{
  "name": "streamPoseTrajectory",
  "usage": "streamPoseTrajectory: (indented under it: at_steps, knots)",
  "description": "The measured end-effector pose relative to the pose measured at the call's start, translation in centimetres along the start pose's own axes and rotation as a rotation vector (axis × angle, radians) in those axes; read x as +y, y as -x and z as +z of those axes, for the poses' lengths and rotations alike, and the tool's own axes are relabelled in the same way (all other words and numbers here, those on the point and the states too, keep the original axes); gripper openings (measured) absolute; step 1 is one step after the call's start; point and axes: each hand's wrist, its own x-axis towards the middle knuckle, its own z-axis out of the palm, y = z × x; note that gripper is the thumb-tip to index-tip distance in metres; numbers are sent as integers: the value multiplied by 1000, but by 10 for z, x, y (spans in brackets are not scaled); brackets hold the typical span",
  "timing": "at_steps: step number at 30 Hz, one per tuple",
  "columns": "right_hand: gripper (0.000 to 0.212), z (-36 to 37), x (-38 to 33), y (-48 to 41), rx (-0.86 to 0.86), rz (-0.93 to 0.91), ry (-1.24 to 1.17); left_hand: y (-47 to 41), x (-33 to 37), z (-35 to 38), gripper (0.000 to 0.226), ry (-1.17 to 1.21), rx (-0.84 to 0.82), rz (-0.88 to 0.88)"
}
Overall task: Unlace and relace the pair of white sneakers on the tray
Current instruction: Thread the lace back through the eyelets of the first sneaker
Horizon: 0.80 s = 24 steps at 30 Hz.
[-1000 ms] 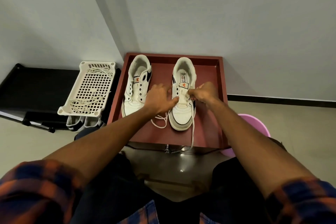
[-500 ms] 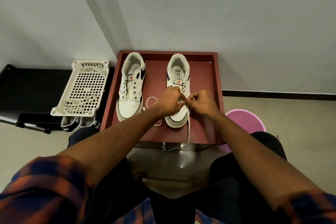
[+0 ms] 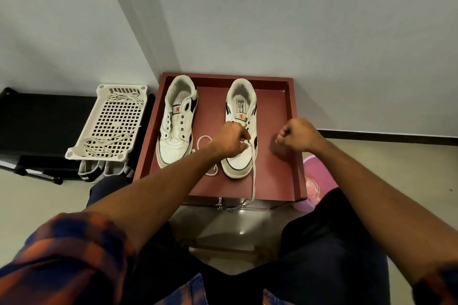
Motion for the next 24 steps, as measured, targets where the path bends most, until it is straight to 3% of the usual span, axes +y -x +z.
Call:
streamPoseTrajectory:
  at_steps: [6,13,24]
  knots:
    - [41,44,-35,1,41,-16,-165,0,1,-3,30,3,-10,10]
    - [13,53,-43,-5,-71,-171,40,2,0,-4,31,26,-16,8]
    - [18,14,-35,-10,-228,-185,178,2,-1,1,22,16,1,3]
